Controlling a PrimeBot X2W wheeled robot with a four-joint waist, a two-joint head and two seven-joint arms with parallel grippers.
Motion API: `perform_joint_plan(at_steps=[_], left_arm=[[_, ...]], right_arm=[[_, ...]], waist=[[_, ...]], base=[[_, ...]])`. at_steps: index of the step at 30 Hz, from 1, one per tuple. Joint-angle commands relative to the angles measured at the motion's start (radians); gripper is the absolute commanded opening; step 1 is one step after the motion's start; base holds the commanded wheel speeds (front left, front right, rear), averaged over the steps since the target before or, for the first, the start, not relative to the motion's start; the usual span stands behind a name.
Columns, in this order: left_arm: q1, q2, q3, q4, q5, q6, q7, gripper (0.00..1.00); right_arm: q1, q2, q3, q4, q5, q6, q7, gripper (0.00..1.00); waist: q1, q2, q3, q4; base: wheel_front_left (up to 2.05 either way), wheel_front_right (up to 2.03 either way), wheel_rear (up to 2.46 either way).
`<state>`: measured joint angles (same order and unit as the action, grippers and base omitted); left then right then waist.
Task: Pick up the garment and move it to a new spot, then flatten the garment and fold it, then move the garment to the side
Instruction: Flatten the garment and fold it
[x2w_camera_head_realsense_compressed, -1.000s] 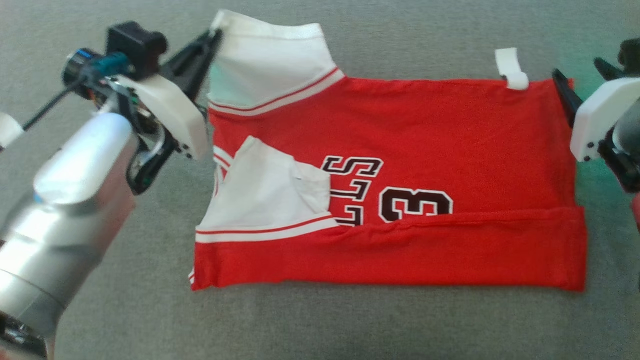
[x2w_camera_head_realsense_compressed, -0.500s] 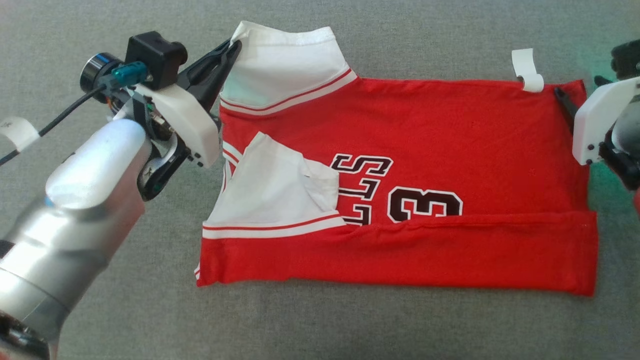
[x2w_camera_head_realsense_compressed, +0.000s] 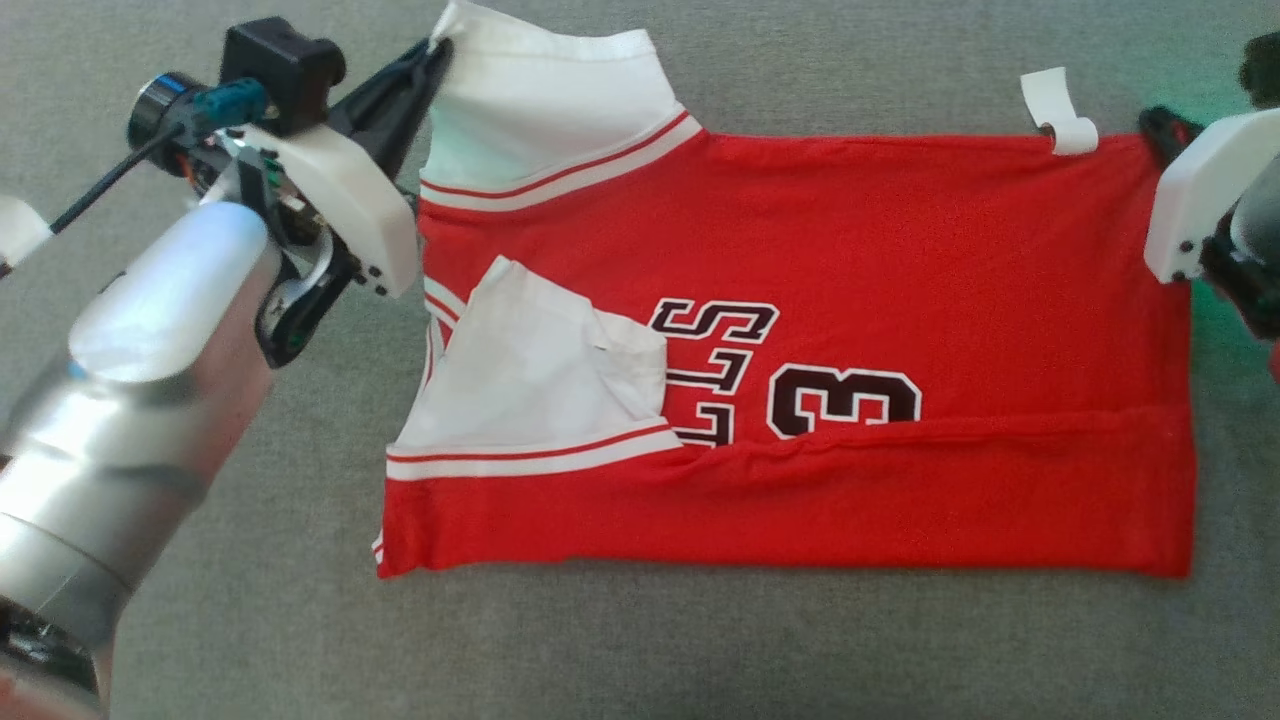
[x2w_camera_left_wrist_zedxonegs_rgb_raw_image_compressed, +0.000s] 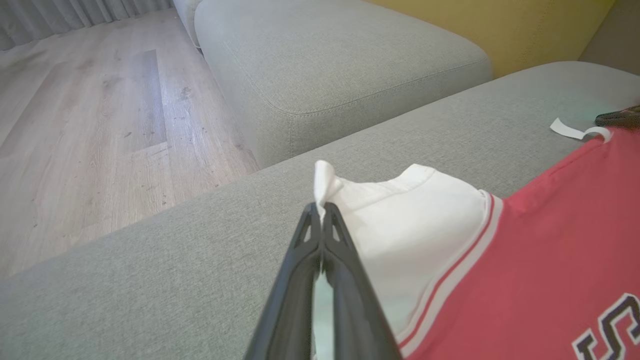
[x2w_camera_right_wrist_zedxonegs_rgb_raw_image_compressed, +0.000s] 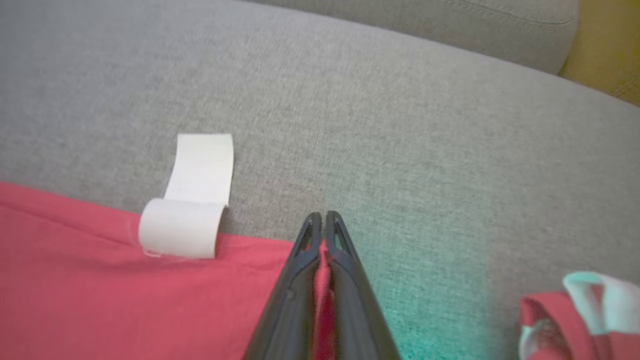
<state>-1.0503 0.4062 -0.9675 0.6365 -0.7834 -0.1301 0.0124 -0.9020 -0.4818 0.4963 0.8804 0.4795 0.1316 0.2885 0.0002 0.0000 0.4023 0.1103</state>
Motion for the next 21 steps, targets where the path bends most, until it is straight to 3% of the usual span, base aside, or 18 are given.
perform_joint_plan(at_steps=[1,11,21], left_arm=[[-0.067,0.040,0.052,0.003,-0.004,0.011,-0.015,0.00],[-0.201,0.023,0.099,0.133,0.008,0.031,-0.089,0.00],[-0.276,-0.023,0.093,0.270,0.027,0.017,-0.184,0.00]], right_arm=[[-0.037,-0.002,-0.012,-0.015,0.019,-0.001,-0.034,0.00],[-0.179,0.040,-0.063,-0.009,0.083,-0.001,-0.166,0.00],[-0.244,0.078,-0.053,0.041,0.096,-0.001,-0.251,0.00]], waist=[[-0.0002,0.0000,-0.002,-0.010],[-0.0002,0.0000,0.024,-0.054],[-0.0002,0.0000,0.027,-0.058]], base=[[0.00,0.00,0.00],[0.00,0.00,0.00],[0.00,0.00,0.00]])
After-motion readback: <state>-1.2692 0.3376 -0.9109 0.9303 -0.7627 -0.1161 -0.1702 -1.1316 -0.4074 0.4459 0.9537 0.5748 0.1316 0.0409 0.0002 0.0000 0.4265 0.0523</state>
